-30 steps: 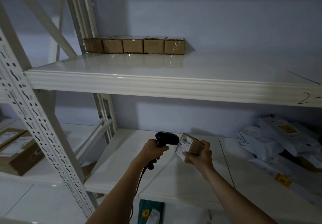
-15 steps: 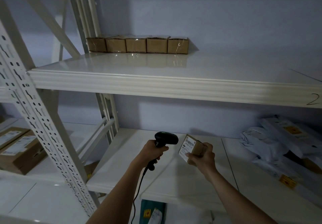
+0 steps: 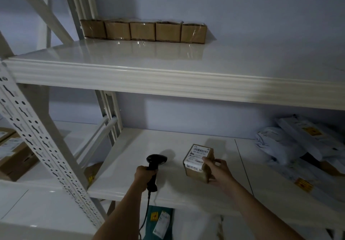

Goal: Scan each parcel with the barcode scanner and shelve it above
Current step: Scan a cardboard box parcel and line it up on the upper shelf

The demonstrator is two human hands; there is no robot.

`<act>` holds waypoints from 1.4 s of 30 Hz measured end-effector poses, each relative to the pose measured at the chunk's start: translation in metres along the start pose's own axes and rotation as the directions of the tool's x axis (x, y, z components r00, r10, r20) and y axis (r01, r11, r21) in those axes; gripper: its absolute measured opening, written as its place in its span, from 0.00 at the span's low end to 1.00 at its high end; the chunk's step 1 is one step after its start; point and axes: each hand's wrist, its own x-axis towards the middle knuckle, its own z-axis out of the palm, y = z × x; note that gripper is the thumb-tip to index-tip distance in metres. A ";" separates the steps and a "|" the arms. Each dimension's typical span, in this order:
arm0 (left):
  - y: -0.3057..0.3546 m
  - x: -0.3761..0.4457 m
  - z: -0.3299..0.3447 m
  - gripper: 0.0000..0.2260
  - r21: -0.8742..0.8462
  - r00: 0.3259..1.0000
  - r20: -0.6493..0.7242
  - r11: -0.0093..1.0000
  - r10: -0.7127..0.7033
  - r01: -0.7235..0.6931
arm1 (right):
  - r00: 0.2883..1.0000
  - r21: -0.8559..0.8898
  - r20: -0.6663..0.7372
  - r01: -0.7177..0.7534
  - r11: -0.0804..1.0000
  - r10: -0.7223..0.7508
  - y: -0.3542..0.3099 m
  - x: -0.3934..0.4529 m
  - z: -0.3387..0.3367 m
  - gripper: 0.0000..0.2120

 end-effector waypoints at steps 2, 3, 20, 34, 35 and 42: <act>-0.002 0.005 0.001 0.15 -0.028 0.999 -0.027 0.999 -0.021 0.020 | 1.000 0.014 0.013 -0.027 1.000 0.027 0.001 0.001 0.002 0.38; -0.002 0.008 0.002 0.15 -0.037 0.999 -0.029 0.999 -0.026 0.025 | 0.999 0.017 0.019 -0.037 0.999 0.036 0.001 0.001 0.004 0.37; 0.021 0.000 -0.004 0.18 0.349 0.979 -0.195 0.937 0.057 0.015 | 0.999 0.125 0.047 0.010 0.992 -0.016 -0.024 -0.009 0.017 0.18; 0.122 -0.171 0.061 0.25 0.122 0.752 0.196 0.745 0.630 -0.656 | 0.964 -0.101 0.212 0.183 0.978 -0.159 -0.086 -0.089 -0.038 0.24; 0.127 -0.179 0.062 0.25 0.127 0.752 0.177 0.743 0.635 -0.657 | 0.950 -0.185 0.228 0.255 0.949 -0.211 -0.091 -0.098 -0.045 0.24; 0.169 -0.253 0.042 0.22 0.336 0.594 0.131 0.528 0.794 -0.780 | 0.795 -0.512 0.240 0.592 0.623 -0.557 -0.141 -0.168 -0.088 0.30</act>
